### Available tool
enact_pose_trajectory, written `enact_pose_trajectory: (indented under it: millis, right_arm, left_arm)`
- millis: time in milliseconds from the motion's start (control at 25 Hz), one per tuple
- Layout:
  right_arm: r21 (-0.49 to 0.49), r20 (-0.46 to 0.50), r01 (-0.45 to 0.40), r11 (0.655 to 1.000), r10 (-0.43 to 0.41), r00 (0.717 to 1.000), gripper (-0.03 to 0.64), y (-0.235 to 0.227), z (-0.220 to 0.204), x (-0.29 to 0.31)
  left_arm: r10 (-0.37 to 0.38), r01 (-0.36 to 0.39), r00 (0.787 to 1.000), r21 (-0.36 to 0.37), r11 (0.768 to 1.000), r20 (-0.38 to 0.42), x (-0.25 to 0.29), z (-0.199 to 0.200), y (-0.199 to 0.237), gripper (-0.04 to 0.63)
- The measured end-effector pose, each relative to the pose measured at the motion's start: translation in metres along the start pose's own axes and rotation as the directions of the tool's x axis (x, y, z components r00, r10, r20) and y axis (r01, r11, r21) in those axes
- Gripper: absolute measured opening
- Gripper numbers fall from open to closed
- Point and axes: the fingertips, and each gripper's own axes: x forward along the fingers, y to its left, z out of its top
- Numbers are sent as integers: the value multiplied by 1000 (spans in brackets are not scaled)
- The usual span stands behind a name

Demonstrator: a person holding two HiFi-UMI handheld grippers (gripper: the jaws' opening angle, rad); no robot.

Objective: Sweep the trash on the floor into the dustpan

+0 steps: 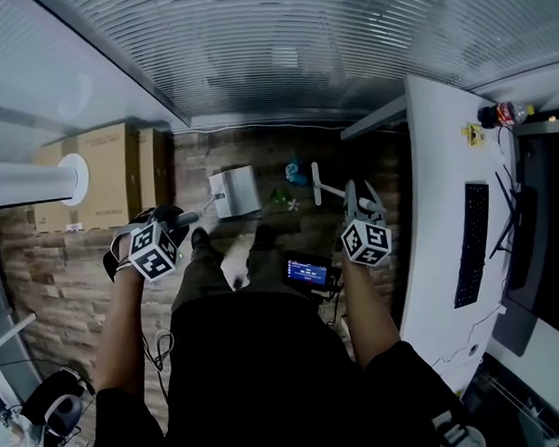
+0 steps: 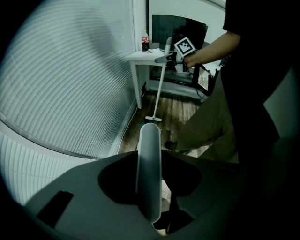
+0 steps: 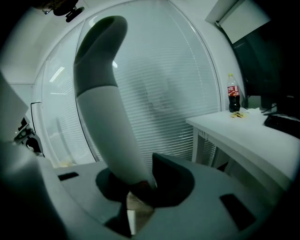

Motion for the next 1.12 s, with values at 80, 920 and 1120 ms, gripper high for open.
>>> enact_pose_trajectory:
  millis: [80,920,1120]
  right_arm:
    - [2,-9,15,1000,-15,1000,75,8,-5,-4]
    - [117,-14,82,990,-81,997,103,98,-23,0]
    - [113,-12,36,993,-34,999,106,114,-22,4]
  left_arm:
    - [-12,12,1000,9,1000,16,0,-2,-1,117]
    - [-148,141,982,72,987,115,1,4,-7,114]
    - [-149,142,982,68,988,119,2,6,-8,112]
